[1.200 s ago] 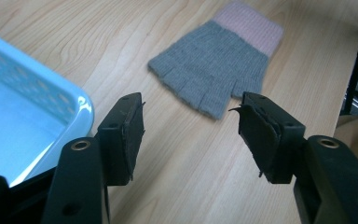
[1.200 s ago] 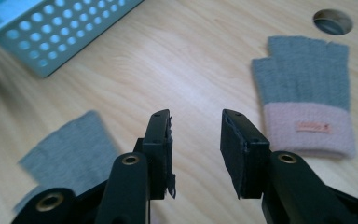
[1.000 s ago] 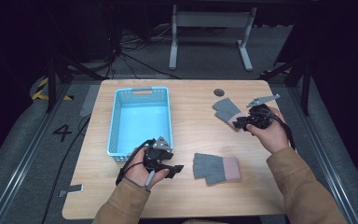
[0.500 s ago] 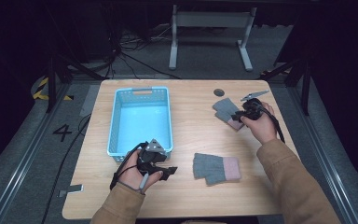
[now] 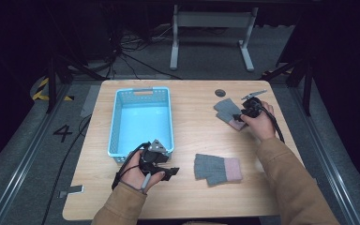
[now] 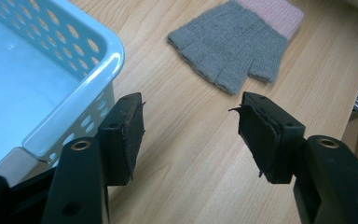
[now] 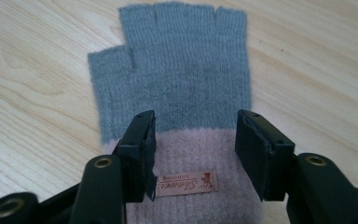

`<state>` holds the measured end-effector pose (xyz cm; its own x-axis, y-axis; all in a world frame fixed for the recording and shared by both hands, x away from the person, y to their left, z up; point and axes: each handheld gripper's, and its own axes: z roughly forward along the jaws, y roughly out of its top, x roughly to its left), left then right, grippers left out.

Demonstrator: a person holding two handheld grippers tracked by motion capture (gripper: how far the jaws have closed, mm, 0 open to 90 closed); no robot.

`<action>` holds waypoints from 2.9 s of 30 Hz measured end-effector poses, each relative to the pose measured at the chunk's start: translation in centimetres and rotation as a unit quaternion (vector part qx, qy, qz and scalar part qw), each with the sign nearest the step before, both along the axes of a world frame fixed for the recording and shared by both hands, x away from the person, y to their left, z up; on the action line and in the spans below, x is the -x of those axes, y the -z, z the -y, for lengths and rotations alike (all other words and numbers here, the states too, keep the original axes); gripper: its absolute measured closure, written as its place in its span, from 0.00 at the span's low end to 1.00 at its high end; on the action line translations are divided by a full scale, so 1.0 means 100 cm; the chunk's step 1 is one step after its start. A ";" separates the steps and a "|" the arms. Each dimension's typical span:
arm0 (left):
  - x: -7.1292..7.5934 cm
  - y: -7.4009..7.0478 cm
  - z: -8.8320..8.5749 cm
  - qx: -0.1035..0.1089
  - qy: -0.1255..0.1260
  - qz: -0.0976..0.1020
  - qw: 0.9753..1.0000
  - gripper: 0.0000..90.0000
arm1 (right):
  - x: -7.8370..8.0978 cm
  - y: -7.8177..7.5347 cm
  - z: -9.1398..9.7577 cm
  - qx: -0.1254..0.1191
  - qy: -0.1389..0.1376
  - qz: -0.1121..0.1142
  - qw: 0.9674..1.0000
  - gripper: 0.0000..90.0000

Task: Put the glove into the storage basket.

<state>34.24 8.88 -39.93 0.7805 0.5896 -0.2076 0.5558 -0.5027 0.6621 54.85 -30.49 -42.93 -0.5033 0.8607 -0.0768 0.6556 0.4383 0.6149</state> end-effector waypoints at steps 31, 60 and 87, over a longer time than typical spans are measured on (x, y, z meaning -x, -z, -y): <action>-0.005 -0.002 0.011 0.001 0.017 -0.002 1.000 0.46 | 0.022 -0.025 0.008 -0.064 0.003 -0.011 0.998 0.91; -0.017 -0.006 0.041 0.005 0.062 -0.001 0.998 0.48 | 0.134 -0.068 -0.001 -0.083 -0.202 -0.020 0.976 0.90; -0.012 -0.003 0.042 -0.005 0.064 0.000 0.998 0.47 | 0.172 -0.030 -0.030 -0.064 -0.331 -0.049 0.940 0.90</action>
